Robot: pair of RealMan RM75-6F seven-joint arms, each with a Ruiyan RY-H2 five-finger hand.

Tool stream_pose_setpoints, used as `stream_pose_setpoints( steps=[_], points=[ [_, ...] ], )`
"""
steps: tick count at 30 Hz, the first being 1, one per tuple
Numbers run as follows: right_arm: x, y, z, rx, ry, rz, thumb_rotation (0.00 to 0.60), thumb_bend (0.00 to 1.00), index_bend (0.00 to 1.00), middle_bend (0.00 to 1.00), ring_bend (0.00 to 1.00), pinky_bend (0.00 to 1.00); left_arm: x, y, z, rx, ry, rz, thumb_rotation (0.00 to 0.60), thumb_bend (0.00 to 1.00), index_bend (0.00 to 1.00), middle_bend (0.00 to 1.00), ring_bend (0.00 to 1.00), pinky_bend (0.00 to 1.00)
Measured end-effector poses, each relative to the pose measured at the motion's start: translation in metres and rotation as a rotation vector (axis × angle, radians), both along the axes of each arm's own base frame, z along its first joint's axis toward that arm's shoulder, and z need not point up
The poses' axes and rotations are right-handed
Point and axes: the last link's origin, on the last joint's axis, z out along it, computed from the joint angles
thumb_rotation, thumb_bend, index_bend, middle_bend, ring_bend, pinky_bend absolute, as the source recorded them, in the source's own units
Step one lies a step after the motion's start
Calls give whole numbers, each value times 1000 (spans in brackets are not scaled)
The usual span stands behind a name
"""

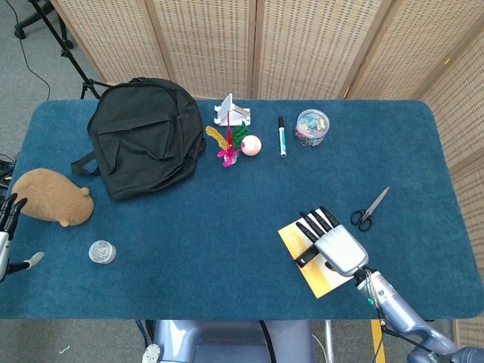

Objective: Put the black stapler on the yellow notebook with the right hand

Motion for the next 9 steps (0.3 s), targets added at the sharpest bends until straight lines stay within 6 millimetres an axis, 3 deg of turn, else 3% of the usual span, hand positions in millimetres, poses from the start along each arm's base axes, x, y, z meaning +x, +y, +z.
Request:
stream_pose_setpoints(
  steps=[5,9],
  points=[
    [-11,16,34,-100,-72,-41,600,0,0,0,0,15,2,-3,1,2,-11,8,600,0,0,0,0,0],
    [-33,37,59,-225,-170,-124,600,0,0,0,0,0,5,-8,1,1,-29,34,600,0,0,0,0,0]
  ],
)
